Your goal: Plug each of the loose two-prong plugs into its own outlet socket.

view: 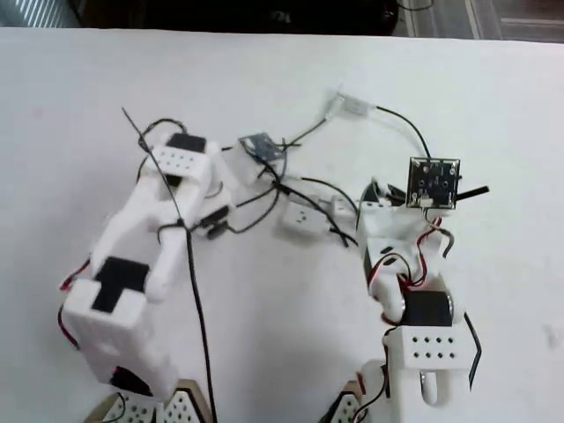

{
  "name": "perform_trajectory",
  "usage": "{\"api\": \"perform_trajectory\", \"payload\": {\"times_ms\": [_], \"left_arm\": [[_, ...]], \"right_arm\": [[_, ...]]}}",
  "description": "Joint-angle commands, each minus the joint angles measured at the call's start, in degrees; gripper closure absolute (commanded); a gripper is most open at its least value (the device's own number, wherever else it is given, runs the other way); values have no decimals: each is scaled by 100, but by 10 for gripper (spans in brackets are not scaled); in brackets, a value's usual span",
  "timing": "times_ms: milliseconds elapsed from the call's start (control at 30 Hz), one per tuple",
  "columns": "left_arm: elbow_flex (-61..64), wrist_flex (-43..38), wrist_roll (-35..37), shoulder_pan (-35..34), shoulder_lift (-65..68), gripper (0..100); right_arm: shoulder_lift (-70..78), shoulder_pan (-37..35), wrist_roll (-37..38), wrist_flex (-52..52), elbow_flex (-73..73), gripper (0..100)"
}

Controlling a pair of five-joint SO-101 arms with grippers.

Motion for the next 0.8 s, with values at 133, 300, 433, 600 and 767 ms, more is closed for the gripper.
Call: {"api": "perform_trajectory", "payload": {"times_ms": [133, 300, 433, 600, 767], "left_arm": [[1407, -167, 457, 1077, -2097, 980], [2092, -993, 501, 1121, -1877, 980], [2224, -1292, 615, 1103, -1402, 932], [1987, -1002, 809, 1095, -1226, 724], [1609, -923, 756, 840, -1226, 748]], "right_arm": [[-66, -4, -26, -66, -44, 981], [-66, -4, -26, -66, -44, 981], [-66, -4, -26, -66, -44, 981], [-66, -4, -26, -66, -44, 981], [-66, -4, -26, -66, -35, 981]]}}
